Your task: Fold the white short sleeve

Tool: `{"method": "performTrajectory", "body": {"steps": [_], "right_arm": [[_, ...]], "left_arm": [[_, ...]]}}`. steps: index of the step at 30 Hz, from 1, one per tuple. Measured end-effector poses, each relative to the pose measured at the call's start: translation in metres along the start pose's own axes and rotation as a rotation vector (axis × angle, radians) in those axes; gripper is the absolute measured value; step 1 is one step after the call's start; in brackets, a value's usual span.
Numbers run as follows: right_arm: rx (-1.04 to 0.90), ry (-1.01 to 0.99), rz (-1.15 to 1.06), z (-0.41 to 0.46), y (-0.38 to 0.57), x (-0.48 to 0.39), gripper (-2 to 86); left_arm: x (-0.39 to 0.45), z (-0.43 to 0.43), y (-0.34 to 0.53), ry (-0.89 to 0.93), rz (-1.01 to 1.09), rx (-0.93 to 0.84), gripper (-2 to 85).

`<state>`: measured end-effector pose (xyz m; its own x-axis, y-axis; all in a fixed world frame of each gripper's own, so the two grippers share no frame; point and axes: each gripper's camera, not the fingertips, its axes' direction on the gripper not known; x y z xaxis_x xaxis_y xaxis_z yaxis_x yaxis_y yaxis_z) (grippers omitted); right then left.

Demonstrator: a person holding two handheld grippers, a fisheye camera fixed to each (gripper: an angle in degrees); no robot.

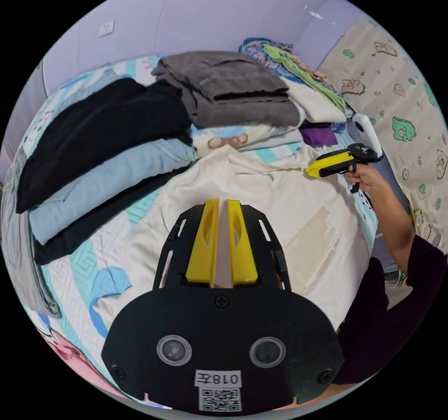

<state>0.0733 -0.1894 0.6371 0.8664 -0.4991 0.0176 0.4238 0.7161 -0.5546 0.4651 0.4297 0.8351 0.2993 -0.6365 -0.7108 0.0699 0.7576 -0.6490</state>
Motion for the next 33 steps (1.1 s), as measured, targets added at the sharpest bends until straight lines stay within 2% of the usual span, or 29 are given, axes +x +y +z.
{"method": "performTrajectory", "body": {"steps": [1,3,6,8,10,13,18,23,25,29,33], "right_arm": [[0.017,0.007,0.016,0.000,-0.005,0.003,4.9],[0.255,-0.061,0.167,-0.021,-0.006,0.028,3.1],[0.586,-0.222,0.440,-0.040,0.030,0.071,2.1],[0.641,-0.238,0.496,-0.039,0.050,0.080,1.9],[0.706,-0.224,0.457,-0.040,0.072,0.076,1.8],[0.618,-0.213,0.327,-0.035,0.100,0.052,2.5],[0.567,-0.079,0.244,-0.026,0.224,-0.011,3.8],[0.515,-0.093,0.374,-0.004,0.353,-0.057,4.9],[0.456,-0.119,0.409,0.008,0.385,-0.075,5.6],[0.268,-0.084,0.449,0.038,0.421,-0.109,8.2],[0.143,-0.080,0.458,0.063,0.433,-0.120,9.6]], "left_arm": [[-0.010,0.006,-0.005,-0.001,-0.038,-0.025,3.7],[-0.027,0.003,-0.006,0.009,-0.116,0.021,3.9],[-0.056,-0.023,0.007,0.089,-0.298,0.234,4.7],[-0.062,-0.045,0.024,0.129,-0.335,0.355,5.0],[-0.057,-0.065,0.038,0.102,-0.314,0.413,4.9],[-0.040,-0.105,0.072,0.159,-0.245,0.490,5.1],[0.017,-0.174,0.173,0.052,-0.154,0.459,5.7],[0.094,-0.211,0.287,-0.039,-0.222,0.281,6.2],[0.125,-0.214,0.307,-0.037,-0.219,0.197,6.2],[0.193,-0.208,0.312,-0.159,-0.132,-0.037,6.6],[0.224,-0.201,0.297,-0.138,-0.069,-0.177,6.9]]}}
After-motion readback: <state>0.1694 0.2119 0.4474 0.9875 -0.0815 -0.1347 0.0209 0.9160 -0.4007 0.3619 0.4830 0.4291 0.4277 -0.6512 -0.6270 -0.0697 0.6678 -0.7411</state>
